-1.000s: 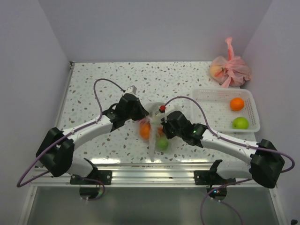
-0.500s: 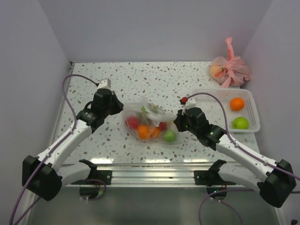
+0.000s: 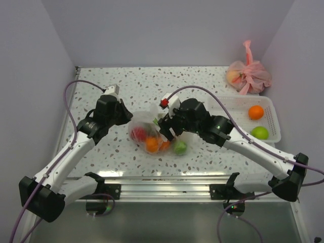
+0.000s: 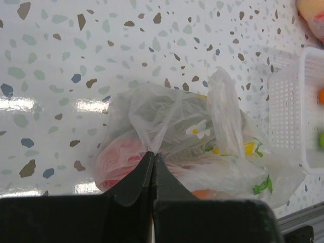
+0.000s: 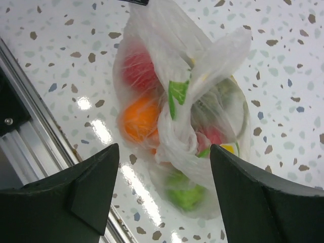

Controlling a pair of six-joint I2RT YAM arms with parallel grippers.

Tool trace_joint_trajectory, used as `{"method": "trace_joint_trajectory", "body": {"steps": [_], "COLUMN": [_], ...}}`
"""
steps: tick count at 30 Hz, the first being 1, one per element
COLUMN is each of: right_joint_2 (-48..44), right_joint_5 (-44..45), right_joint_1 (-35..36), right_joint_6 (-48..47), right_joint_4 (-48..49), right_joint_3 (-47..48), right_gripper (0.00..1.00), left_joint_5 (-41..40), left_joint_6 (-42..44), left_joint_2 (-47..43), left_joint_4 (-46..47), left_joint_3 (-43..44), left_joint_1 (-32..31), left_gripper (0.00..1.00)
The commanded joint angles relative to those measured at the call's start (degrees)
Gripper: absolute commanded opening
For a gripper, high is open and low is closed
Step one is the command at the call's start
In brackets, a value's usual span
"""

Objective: Untie the knot of the plastic bag and take out the fruit

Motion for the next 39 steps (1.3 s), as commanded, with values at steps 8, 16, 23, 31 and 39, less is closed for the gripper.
{"method": "trace_joint_trajectory", "body": {"steps": [8,16,23,31,39], "right_joint_2": [11.61,13.46,6.61,-7.70,-11.94], "right_joint_5": [3.53,10.99,19.08,13.12,11.19], "right_joint_1": [5.93,6.38,5.33,-9.86,-13.93], "right_joint_6": [-10.26,-10.09,-10.53,0.26,9.24], "right_joint_4": [-7.77,-4.61,-1.79,4.88,6.37], "right_joint_3": [6.22,2.53,-1.77,-8.62,-15.73], "right_gripper": [0.56,0.18,0.00,0.00,0.00], "left_joint_5": [0.54,-0.86,-6.93,-6.40,-6.84], "left_joint_6": [1.11,2.07,3.04,6.20,7.96], "left_joint_2": [-2.32,-1.89,-0.84,4.62,3.74], "left_joint_4": [-1.67,-2.54,-0.61,0.44,1.23], "left_joint_3": [3.68,3.68,0.87,1.75,-3.61], "left_joint_1": [0.50,0.50,1.90,8.48,12.89], "left_gripper": [0.00,0.00,0.00,0.00,0.00]}}
